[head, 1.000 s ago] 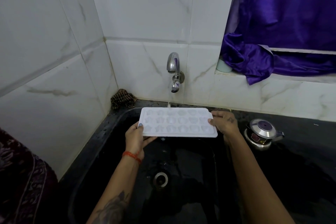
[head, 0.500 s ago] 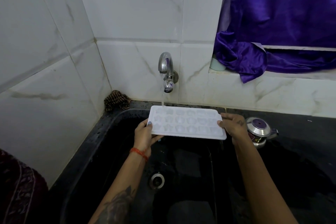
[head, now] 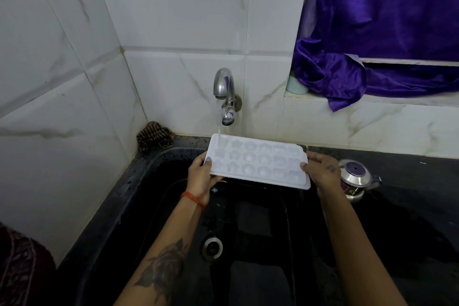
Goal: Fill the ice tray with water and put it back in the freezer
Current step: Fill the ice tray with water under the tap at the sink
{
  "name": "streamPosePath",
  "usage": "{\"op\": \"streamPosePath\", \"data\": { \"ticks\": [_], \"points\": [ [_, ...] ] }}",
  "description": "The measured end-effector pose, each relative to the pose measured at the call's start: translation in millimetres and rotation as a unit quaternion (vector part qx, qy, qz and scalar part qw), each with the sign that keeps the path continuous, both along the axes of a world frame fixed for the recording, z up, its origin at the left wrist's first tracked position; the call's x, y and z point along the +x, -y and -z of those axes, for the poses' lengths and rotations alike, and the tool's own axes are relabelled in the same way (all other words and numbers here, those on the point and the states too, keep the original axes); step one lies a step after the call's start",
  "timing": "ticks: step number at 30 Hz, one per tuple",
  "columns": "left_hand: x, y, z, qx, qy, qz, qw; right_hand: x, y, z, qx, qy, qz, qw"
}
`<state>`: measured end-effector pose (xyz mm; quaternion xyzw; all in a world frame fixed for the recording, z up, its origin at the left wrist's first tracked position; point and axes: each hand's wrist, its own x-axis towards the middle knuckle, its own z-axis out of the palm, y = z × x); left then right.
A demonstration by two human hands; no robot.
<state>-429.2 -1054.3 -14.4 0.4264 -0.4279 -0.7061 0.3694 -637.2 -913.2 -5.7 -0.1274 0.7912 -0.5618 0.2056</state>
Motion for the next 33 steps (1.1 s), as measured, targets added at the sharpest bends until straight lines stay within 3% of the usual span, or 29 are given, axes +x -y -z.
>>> {"op": "streamPosePath", "data": {
  "ticks": [16, 33],
  "points": [
    [25, 16, 4, -0.017, -0.020, -0.041, 0.999, 20, 26, -1, -0.016, -0.032, -0.022, 0.999],
    [71, 22, 7, 0.008, 0.003, -0.115, 0.993, 54, 49, -1, -0.012, 0.006, -0.093, 0.996]
  ]
}}
